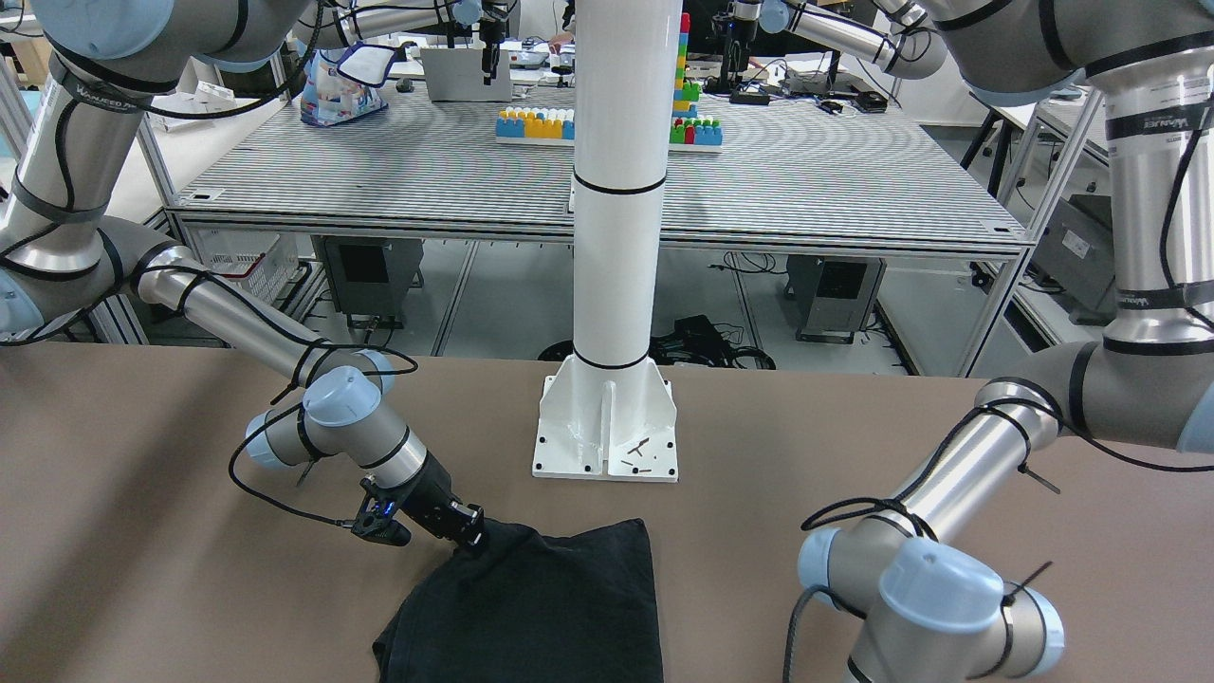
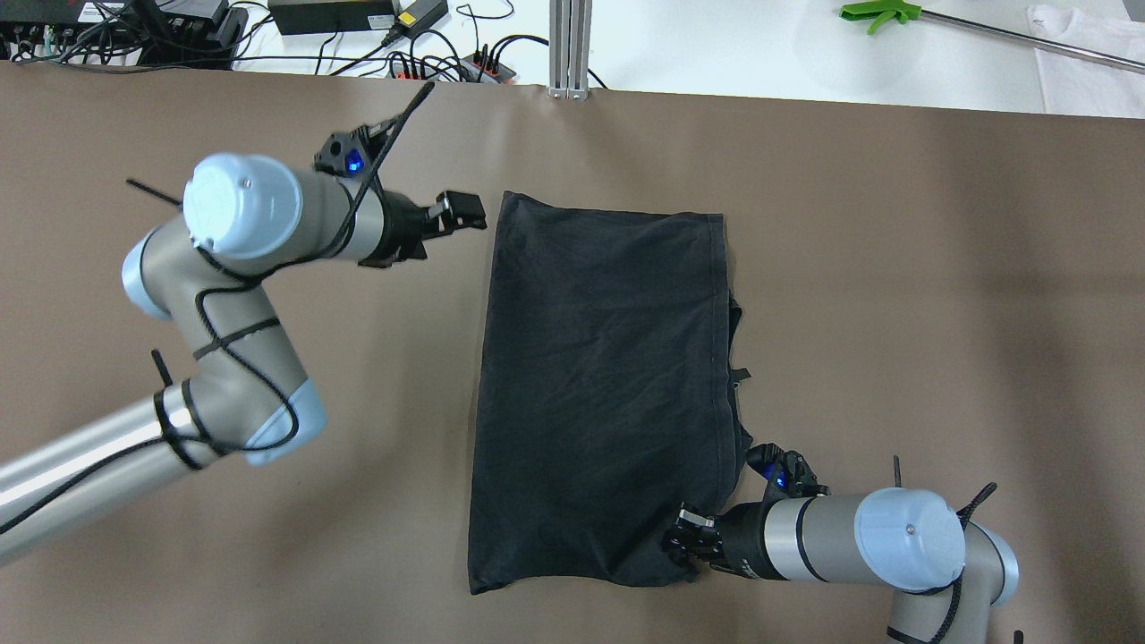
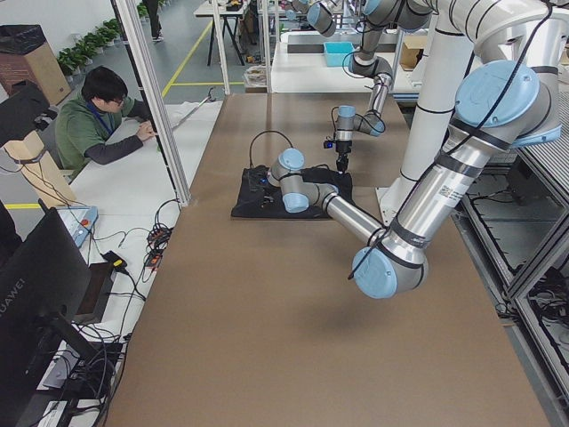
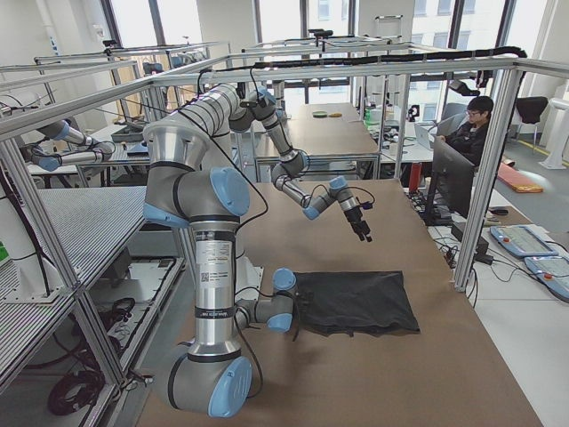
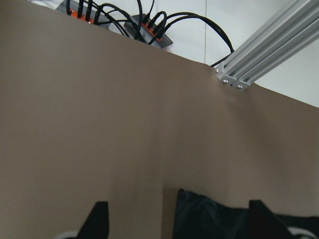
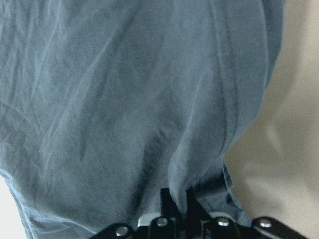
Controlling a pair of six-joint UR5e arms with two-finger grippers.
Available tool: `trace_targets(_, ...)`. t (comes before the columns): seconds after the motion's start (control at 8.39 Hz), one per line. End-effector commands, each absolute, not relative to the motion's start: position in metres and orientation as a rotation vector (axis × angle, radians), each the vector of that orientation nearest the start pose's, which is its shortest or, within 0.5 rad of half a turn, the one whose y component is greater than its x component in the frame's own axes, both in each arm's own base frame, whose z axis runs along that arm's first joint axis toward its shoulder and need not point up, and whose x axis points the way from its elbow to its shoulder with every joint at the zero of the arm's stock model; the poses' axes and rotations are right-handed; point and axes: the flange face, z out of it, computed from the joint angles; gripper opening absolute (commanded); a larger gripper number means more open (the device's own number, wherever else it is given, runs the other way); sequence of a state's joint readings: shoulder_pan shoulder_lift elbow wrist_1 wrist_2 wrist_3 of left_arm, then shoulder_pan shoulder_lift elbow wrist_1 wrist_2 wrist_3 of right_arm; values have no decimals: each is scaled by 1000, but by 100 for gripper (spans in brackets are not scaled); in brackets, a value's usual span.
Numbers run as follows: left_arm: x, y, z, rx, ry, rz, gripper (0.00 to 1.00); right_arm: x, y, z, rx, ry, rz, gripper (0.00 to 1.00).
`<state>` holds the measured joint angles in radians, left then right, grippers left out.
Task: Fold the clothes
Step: 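Grasp one near corner with the right gripper while the left grasps the other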
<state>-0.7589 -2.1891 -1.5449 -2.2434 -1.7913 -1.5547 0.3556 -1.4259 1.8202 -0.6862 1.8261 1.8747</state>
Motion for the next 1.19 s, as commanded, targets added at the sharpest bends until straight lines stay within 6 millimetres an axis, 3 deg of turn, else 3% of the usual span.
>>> trace_targets(0.0,418,-411,232,139,1361,-517,100,-472,-294,360,-172,-1297,390,0)
trace_targets(0.12,429,-370,238,110,1367,-540,100,-470,-296,358,-168,-1300,391,0)
trace_targets(0.36,487,-297,244,113,1357,-570,100,-469,-296,347,-165,-1323,384,0)
trace_targets(0.72,526,-226,264,92,1334,-590,100,-462,-293,332,-162,-1354,373,0)
trace_targets(1.07,548,-216,295,110,1276,-590,100,-462,-293,333,-147,-1352,355,0)
